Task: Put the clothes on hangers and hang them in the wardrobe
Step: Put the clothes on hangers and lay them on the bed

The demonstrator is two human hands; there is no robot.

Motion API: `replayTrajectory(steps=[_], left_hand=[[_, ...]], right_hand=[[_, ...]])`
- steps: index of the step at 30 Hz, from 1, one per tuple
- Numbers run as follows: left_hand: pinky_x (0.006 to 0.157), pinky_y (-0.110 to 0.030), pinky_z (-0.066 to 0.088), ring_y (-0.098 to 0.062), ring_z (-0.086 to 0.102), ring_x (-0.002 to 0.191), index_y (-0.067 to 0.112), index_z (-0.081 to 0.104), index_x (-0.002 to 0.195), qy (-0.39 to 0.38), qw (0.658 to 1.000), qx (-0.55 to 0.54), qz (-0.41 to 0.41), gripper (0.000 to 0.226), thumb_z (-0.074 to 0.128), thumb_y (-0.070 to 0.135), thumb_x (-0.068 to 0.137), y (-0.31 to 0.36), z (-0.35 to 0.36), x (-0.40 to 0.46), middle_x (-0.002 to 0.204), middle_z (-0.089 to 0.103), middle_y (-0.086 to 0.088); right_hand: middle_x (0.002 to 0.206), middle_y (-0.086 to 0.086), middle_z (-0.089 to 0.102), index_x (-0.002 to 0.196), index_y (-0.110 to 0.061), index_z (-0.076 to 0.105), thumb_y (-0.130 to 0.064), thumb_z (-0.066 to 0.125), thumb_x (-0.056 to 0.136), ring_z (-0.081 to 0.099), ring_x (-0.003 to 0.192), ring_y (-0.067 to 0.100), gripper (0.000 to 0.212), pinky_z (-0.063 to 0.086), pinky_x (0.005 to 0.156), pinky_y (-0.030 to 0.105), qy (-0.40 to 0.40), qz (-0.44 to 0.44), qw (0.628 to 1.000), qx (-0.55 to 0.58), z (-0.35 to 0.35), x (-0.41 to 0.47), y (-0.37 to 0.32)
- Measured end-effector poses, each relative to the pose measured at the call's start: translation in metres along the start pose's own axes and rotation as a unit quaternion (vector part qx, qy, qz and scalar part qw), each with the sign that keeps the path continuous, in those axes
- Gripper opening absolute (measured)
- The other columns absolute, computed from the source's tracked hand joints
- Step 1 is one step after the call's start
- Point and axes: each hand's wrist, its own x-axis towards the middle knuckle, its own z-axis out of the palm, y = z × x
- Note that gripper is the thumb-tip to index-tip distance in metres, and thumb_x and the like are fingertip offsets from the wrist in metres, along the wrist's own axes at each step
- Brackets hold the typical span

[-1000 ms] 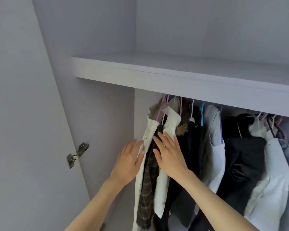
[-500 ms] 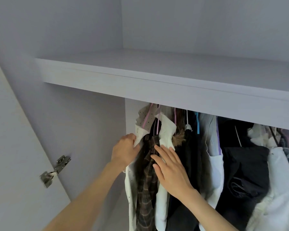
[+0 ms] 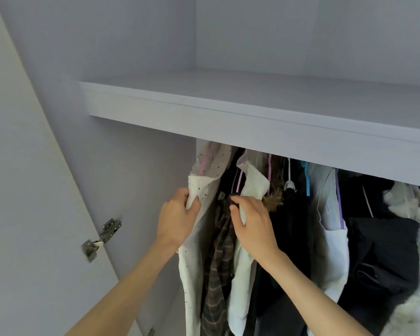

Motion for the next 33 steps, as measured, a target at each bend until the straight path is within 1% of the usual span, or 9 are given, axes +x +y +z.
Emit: replayTrajectory(steps=[2,5,9,12,16,20,25,30,33], left_hand=[[0.045,-0.021,0.03,-0.013,0.039,0.044,0.014,0.048,0.082,0.005,1.0,0.015,0.0,0.013,0.055,0.02,0.091,-0.01,-0.005,-0.027,0.052,0.048,0.0],[0.046,-0.022,0.026,-0.015,0.042,0.045,0.019,0.043,0.081,0.007,0.998,0.059,-0.018,0.015,0.055,0.022,0.091,-0.022,-0.009,-0.065,0.05,0.042,0.008],[0.053,-0.032,0.038,-0.023,0.053,0.058,0.021,0.045,0.085,-0.007,0.992,0.111,-0.058,0.012,0.052,0.027,0.091,-0.04,-0.016,-0.112,0.063,0.053,0.003],[0.056,-0.027,0.038,-0.013,0.049,0.06,0.025,0.044,0.084,-0.048,0.989,0.119,-0.076,0.016,0.05,0.038,0.09,-0.057,-0.032,-0.139,0.067,0.049,0.01],[0.065,-0.008,0.033,0.005,0.047,0.078,0.029,0.05,0.09,-0.081,0.99,0.115,-0.03,0.035,0.037,0.061,0.083,-0.068,-0.057,-0.176,0.081,0.047,0.021],[0.078,-0.003,0.031,0.006,0.047,0.095,0.024,0.057,0.11,-0.038,0.988,0.142,-0.051,0.048,0.028,0.054,0.087,-0.086,-0.089,-0.205,0.105,0.051,0.016],[0.099,-0.017,0.027,-0.013,0.039,0.127,0.022,0.041,0.137,-0.013,0.974,0.213,-0.077,0.064,0.022,0.056,0.085,-0.097,-0.125,-0.229,0.14,0.042,0.004],[0.111,-0.031,0.022,-0.018,0.023,0.139,0.029,0.015,0.147,-0.031,0.964,0.236,-0.118,0.056,0.032,0.047,0.097,-0.099,-0.166,-0.292,0.154,0.019,0.001],[0.111,-0.033,0.022,-0.019,0.024,0.139,0.03,0.017,0.147,-0.006,0.962,0.236,-0.136,0.056,0.039,0.038,0.096,-0.097,-0.188,-0.328,0.153,0.021,-0.001]], right_hand=[[0.117,-0.003,0.055,0.13,-0.014,0.048,-0.031,0.042,0.097,0.051,0.104,0.009,0.037,0.041,0.086,0.019,-0.075,0.101,0.98,0.154,0.003,0.016,-0.026],[0.114,-0.006,0.053,0.132,-0.017,0.042,-0.034,0.043,0.097,0.05,0.102,0.007,0.039,0.038,0.077,0.014,-0.188,0.215,0.902,0.324,0.016,0.035,-0.061],[0.087,0.003,0.061,0.113,-0.007,0.052,-0.024,0.042,0.098,0.059,0.074,0.007,0.025,0.042,0.059,0.01,-0.215,0.279,0.859,0.372,0.053,0.026,-0.086],[0.069,0.001,0.052,0.098,-0.008,0.05,-0.02,0.039,0.1,0.056,0.061,0.011,0.016,0.044,0.055,0.016,-0.266,0.32,0.833,0.365,0.071,0.003,-0.092],[0.07,0.002,0.05,0.091,-0.012,0.051,-0.019,0.038,0.1,0.053,0.062,0.013,0.017,0.041,0.057,0.02,-0.343,0.275,0.844,0.306,0.072,-0.024,-0.093],[0.058,0.0,0.044,0.085,-0.013,0.05,-0.016,0.037,0.1,0.048,0.055,0.014,0.02,0.042,0.061,0.024,-0.428,0.2,0.845,0.251,0.051,-0.053,-0.085],[0.057,0.0,0.049,0.082,-0.011,0.051,-0.009,0.036,0.098,0.048,0.056,0.013,0.022,0.046,0.073,0.031,-0.524,0.063,0.833,0.168,0.024,-0.096,-0.094],[0.06,-0.007,0.047,0.083,-0.011,0.054,-0.011,0.037,0.098,0.043,0.053,0.005,0.023,0.041,0.058,0.02,-0.556,-0.008,0.816,0.159,-0.002,-0.138,-0.138],[0.059,-0.012,0.044,0.085,-0.014,0.056,-0.014,0.037,0.097,0.037,0.054,0.005,0.022,0.035,0.057,0.024,-0.565,-0.066,0.812,0.132,-0.011,-0.164,-0.16]])
